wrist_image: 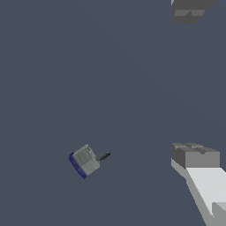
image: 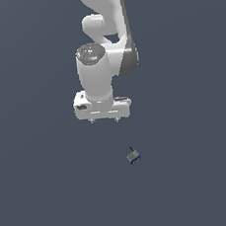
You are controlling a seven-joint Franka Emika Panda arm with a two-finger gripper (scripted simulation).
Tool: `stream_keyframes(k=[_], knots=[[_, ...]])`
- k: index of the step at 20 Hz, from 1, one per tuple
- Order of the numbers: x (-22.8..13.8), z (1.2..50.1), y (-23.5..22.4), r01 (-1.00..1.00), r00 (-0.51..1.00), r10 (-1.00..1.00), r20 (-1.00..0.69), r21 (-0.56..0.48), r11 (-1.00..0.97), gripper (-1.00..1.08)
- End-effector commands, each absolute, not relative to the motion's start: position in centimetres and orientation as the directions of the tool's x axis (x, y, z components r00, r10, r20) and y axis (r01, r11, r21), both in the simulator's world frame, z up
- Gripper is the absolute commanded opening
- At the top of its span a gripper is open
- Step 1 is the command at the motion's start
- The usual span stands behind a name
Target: Pick up the object and move it to a goal position.
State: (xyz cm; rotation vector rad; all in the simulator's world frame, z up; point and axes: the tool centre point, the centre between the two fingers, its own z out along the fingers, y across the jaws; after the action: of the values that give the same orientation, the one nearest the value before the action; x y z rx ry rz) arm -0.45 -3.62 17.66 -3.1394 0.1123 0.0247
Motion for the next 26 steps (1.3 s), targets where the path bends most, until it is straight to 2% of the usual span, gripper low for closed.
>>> stream_keyframes(k=[1, 10, 16, 26], knots=[[-0.5, 17.7, -3.6, -0.071, 0.997, -0.071, -0.016, 0.0, -0.997, 1.0], [-0.3, 17.3, -0.8, 0.011, 1.0, 0.011, -0.018, -0.004, -1.0, 1.0], [-0.1, 17.2, -0.7, 0.018, 1.0, 0.018, -0.018, -0.004, -1.0, 1.0], [2.5, 15.0, 0.9, 0.14, 0.99, 0.14, -0.015, 0.001, -0.99, 1.0]])
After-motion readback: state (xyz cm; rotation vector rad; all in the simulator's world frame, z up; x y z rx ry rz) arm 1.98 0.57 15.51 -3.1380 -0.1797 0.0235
